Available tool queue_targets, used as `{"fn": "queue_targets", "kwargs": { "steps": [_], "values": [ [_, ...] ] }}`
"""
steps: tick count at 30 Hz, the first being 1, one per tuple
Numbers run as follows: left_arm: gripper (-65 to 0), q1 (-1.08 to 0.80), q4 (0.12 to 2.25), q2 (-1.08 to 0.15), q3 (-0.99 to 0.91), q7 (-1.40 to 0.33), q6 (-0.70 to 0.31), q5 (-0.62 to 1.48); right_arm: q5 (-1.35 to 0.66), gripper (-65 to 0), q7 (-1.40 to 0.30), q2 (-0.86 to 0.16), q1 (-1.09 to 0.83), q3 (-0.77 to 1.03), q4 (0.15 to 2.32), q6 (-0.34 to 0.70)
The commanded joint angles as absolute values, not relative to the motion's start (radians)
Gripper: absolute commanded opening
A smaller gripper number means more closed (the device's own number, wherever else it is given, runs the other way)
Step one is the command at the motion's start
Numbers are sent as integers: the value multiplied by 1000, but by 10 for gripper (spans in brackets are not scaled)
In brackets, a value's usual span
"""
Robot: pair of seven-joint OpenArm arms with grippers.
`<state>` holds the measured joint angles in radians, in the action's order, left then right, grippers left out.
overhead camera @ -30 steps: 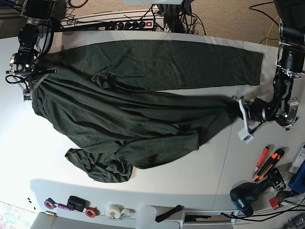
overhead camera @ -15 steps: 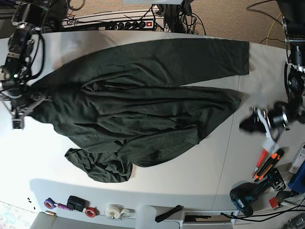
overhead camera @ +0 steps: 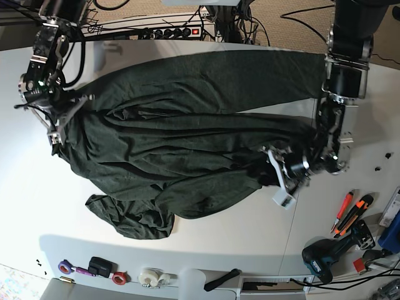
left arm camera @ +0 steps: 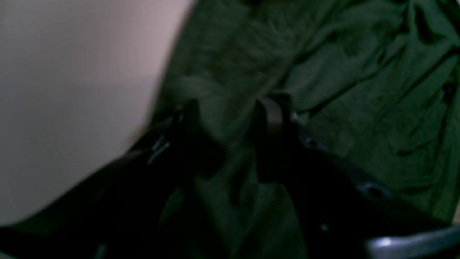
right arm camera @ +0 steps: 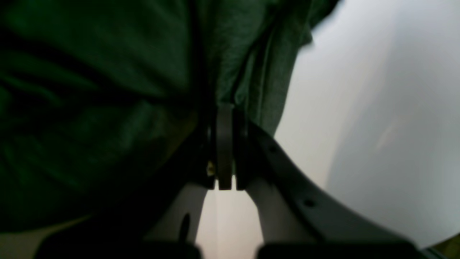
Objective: Layout the t-shirt on the table in an organized manner, then fold the t-shirt properly
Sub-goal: 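Release and regrasp the shirt body with both grippers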
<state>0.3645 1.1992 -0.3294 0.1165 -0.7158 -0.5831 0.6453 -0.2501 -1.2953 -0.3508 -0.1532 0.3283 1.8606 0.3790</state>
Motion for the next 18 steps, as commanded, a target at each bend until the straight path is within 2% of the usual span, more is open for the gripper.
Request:
{"fn": "queue_targets", "kwargs": {
  "steps": [1,8,10,12,13,18],
  "values": [
    [-390,396,1215,-331,110,-696,-587,655,-236,-646,-1281,-381,-150,336,1877,381],
    [-390,395,1215,-308,109,-702,-587,654,-231,-638,-1282,-463,-188,336,1877,381],
    [-390,396,1215,-310,109,-710,-587,654,-228,-543,-1282,-474,-188,336,1877,381],
    [-390,395,1215,-311,109,-715,-587,653,-226,-381,-1279,-479,-189,336,1877,381],
    [-390,395,1215,-311,109,-722,-587,654,-226,-333,-1274,-480,-189,336,1877,381],
    [-390,384,1215,-313,109,-725,-577,649,-152,-326,-1227,-491,-179,342,1877,380]
  ]
}}
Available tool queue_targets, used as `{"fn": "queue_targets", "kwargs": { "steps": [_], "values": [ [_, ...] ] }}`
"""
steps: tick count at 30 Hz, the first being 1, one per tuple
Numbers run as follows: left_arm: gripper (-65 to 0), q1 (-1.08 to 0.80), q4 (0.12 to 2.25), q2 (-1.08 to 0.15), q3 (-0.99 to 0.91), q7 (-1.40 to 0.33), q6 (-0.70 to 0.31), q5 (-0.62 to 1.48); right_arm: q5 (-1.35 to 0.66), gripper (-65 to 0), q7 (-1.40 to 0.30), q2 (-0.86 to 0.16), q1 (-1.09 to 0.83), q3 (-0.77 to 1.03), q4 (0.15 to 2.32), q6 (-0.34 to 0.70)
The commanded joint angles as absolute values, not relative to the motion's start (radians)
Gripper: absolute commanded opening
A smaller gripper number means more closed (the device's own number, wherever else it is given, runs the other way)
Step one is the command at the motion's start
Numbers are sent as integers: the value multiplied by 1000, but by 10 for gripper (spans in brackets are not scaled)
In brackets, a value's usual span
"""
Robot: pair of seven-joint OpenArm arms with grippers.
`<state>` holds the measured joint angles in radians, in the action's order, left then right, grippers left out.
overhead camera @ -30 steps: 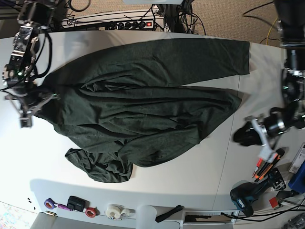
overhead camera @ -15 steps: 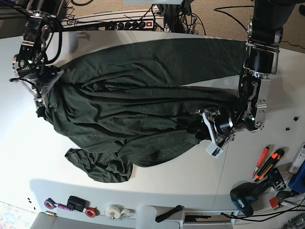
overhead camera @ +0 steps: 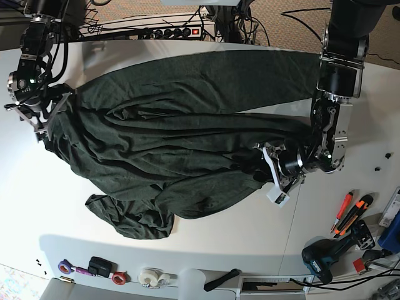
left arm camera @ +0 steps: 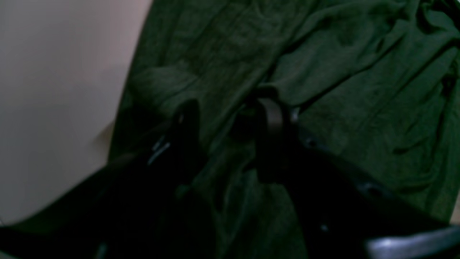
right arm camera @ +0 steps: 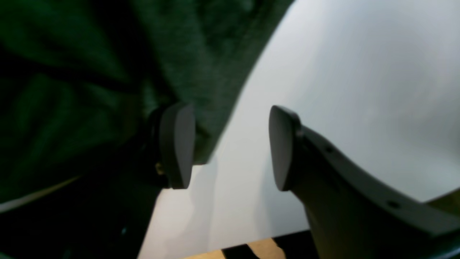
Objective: Layout the t-shirt on the table in an organized manner, then fold the t-shirt properly
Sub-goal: 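Release and regrasp the shirt body with both grippers, then lift the grasped shirt body with both grippers and pull it together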
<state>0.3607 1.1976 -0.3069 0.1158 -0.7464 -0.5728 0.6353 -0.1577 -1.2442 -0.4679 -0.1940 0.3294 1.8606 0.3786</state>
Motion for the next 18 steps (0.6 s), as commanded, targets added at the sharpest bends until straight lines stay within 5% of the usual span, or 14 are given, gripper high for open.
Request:
{"fn": "queue_targets", "kwargs": {
  "steps": [1,6,13,18],
  "values": [
    [-390,381,1215,-313,109,-725,-575,650,-152,-326,-1202,-501,-179,349,1877,374],
    [-390,374,1215,-313,109,-724,-576,650,-323,-337,-1145,-509,-166,401,1877,306],
    [-391,375,1215,-312,109,-704,-577,651,-189,-628,-979,-491,-117,406,1754,225],
    [-391,375,1215,-310,109,-679,-576,650,-292,-650,-979,-490,12,407,1551,276]
  ]
}}
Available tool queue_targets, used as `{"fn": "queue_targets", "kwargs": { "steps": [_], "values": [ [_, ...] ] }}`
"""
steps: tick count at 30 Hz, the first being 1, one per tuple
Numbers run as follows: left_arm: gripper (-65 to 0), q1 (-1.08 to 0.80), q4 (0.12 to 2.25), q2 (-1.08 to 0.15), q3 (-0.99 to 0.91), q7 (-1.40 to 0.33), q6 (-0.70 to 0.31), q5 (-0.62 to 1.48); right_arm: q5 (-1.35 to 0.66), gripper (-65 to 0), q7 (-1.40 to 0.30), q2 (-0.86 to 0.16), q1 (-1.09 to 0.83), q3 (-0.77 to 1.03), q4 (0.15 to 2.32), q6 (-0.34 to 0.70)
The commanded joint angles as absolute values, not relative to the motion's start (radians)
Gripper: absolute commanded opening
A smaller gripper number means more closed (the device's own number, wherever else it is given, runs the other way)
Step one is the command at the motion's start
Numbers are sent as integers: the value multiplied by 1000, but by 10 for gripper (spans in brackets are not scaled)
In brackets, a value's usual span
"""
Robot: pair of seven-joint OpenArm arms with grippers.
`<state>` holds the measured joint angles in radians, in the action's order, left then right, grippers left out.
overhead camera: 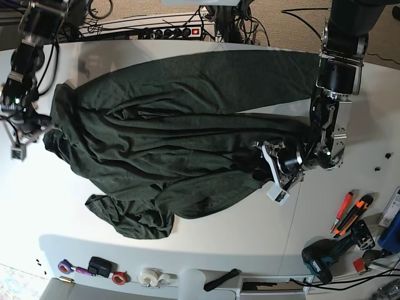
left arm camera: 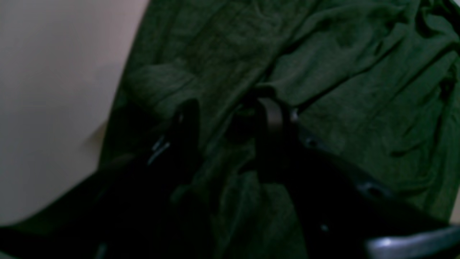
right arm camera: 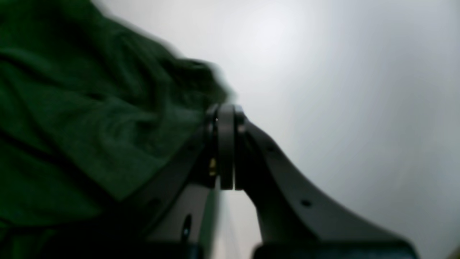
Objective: Layout the t-shirt on the table in an organized manner, then fold the t-shirt properly
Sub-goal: 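Lift the grasped shirt body with both grippers and pull it together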
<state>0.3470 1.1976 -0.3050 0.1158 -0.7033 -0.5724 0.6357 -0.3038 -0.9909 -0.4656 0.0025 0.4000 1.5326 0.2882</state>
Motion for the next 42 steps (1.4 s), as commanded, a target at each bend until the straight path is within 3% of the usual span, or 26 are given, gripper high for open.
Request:
{"fn": "queue_targets", "kwargs": {
  "steps": [1,6,11,16,20,23,27,33,42],
  "values": [
    [-391,376,1215,-310,109,-679,-577,650,-307,-650,-990,-491,30,407,1507,305],
    [-392,377,1215,-310,109,-679,-576,643,-242,-650,-1041,-505,52,408,1373,371],
    [-392,380,1215,-310,109,-666,-576,643,-174,-650,-1055,-576,16,408,1354,358],
    [-392,391,1215,-301,109,-547,-580,641,-176,-650,-1058,-635,7,408,1354,316],
    [-392,419,1213,-236,109,-552,-564,551,-362,-650,-1044,-650,47,408,1364,299],
    [-392,441,1205,-183,109,-545,-518,538,-579,-650,-1063,-604,93,408,1391,384],
    [-392,490,1163,-110,109,-531,-512,511,-748,-650,-1084,-469,117,407,1397,512],
    [-392,619,928,-25,109,-466,-512,471,-752,-650,-1111,-288,116,407,1397,615],
    [-392,768,615,65,109,-340,-520,412,-807,-650,-1055,-218,119,315,1397,636]
  ]
}}
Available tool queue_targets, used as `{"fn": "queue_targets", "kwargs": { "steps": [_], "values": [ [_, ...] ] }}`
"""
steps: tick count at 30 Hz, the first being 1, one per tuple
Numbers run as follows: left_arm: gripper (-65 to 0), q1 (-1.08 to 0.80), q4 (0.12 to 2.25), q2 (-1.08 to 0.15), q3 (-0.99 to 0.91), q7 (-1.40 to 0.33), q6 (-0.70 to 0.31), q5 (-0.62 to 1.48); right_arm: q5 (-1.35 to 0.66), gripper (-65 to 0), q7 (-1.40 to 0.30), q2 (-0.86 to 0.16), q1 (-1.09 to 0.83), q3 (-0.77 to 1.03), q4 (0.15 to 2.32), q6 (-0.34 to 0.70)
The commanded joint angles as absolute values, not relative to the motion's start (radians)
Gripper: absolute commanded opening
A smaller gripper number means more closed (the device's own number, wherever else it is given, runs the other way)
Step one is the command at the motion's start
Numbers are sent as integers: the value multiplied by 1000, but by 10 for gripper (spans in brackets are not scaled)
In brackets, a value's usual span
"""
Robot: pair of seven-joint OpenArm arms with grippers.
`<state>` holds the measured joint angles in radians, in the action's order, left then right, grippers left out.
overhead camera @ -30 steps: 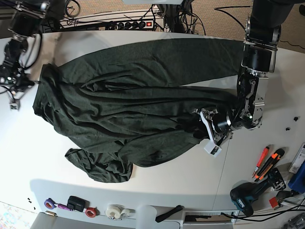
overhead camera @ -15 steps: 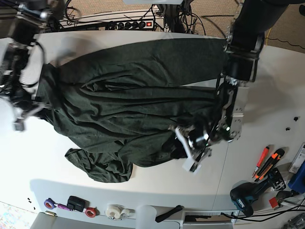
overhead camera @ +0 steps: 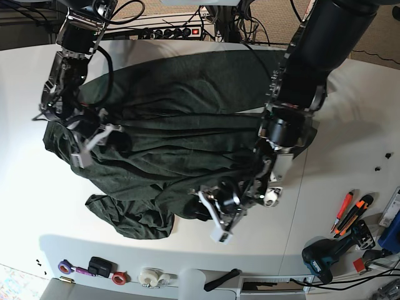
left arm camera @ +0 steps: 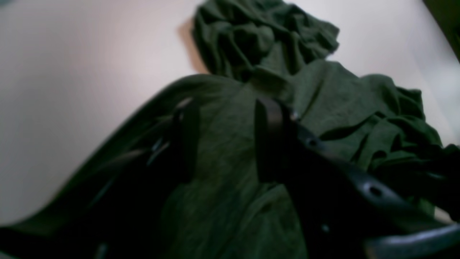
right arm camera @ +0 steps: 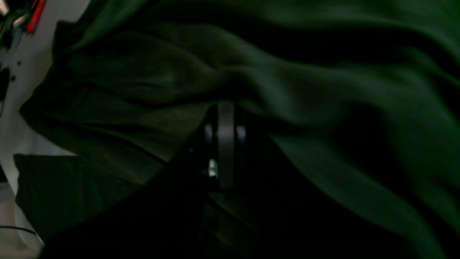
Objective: Layout the t-shirt on the table in an organized manner, then fold the t-shirt properly
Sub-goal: 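Lift the grasped shirt body with both grippers and pull it together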
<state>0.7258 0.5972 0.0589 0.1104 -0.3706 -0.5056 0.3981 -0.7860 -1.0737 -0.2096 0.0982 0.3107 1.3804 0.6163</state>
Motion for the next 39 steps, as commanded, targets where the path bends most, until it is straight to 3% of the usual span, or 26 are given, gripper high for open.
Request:
{"fn": "queue_targets", "kwargs": {
  "steps": [1,7,16,21,27,33,39],
  "values": [
    [-392,771,612,72,109,-339,-520,408,-807,-650,-1040,-213,122,292,1397,636],
    [-391,767,612,107,109,-333,-520,364,-709,-650,-990,-158,181,160,1397,628],
    [-389,764,612,113,109,-324,-505,306,-391,-650,-938,-105,199,14,1397,485],
    [-389,759,612,113,121,-324,-505,306,-373,-650,-998,-106,163,-6,1397,466],
    [-389,757,612,113,284,-320,-502,306,-377,-650,-1094,-111,104,-6,1397,471],
    [-389,757,612,113,422,-297,-383,304,-377,-650,-1132,-117,43,-6,1397,478],
    [-387,757,612,110,429,-289,-374,280,-377,-650,-1179,-117,-1,-6,1397,478]
  ]
}}
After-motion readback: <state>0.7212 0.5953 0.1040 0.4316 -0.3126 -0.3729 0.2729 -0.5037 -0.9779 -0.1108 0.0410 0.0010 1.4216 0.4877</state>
